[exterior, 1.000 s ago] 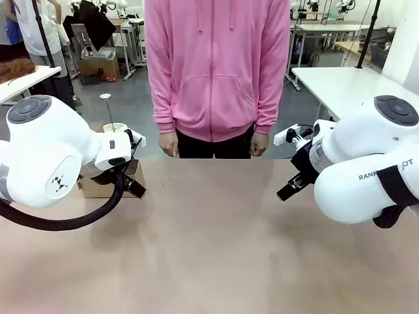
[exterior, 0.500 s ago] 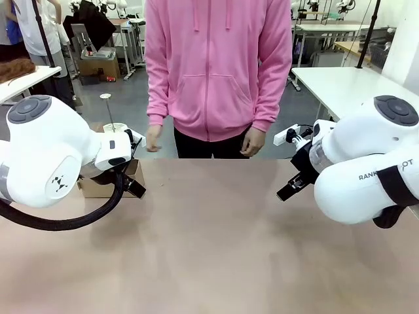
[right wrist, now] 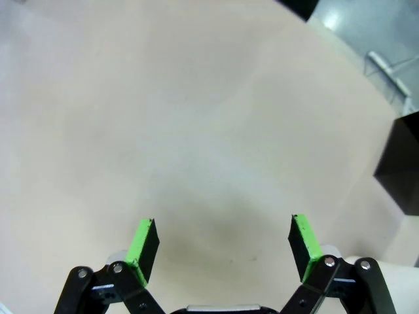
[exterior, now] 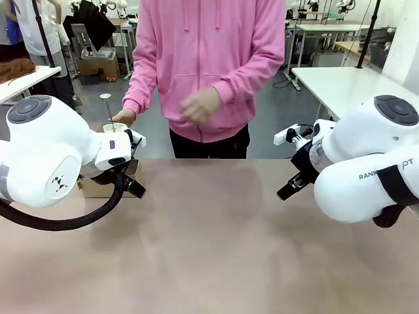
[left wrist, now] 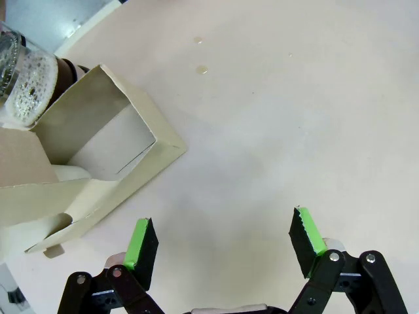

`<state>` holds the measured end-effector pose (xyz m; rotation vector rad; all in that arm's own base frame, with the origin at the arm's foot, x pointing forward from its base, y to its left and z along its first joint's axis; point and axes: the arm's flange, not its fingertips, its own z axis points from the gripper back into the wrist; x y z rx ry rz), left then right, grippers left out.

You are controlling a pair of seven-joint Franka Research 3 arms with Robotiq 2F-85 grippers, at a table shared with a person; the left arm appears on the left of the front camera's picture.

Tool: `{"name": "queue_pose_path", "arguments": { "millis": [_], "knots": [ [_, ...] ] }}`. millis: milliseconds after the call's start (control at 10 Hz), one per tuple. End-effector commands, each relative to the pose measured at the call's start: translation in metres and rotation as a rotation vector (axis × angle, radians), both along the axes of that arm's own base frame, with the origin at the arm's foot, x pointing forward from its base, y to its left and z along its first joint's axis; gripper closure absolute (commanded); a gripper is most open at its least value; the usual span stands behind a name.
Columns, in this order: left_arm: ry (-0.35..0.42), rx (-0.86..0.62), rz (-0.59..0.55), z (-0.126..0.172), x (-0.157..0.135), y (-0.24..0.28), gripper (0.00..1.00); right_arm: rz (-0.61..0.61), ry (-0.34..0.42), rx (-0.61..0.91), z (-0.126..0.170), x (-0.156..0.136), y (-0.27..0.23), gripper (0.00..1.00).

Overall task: Pour a drink into a cup and package it in a carrier.
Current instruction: Pick up the 600 ml Paper Cup and place it in the middle top area of the table.

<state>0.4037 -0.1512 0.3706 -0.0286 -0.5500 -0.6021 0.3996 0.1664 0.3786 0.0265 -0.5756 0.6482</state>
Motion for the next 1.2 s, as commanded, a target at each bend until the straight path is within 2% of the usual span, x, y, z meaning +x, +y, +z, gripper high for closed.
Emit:
{"name": "queue_pose_path", "arguments": {
  "millis": [0, 200, 400, 500, 600, 800, 1100],
  "knots": [
    [0.000, 0.000, 0.000, 0.000, 0.000, 0.000, 0.00, -0.008, -0.021, 0.067, 0.059, 0.023, -0.011, 0.00],
    [0.000, 0.000, 0.000, 0.000, 0.000, 0.000, 0.00, 0.043, -0.008, 0.097, 0.115, 0.056, -0.039, 0.00],
    [0.000, 0.000, 0.000, 0.000, 0.000, 0.000, 0.00, 0.137, 0.024, 0.169, 0.149, 0.081, -0.104, 0.00],
    [0.000, 0.000, 0.000, 0.000, 0.000, 0.000, 0.00, 0.181, 0.021, 0.231, 0.157, 0.086, -0.147, 0.00],
    [0.000, 0.000, 0.000, 0.000, 0.000, 0.000, 0.00, 0.226, 0.009, 0.291, 0.158, 0.087, -0.193, 0.00],
    [0.000, 0.000, 0.000, 0.000, 0.000, 0.000, 0.00, 0.296, -0.073, 0.395, 0.140, 0.070, -0.279, 0.00],
    [0.000, 0.000, 0.000, 0.000, 0.000, 0.000, 0.00, 0.362, -0.239, 0.515, 0.081, 0.032, -0.349, 0.00]
  ]
}}
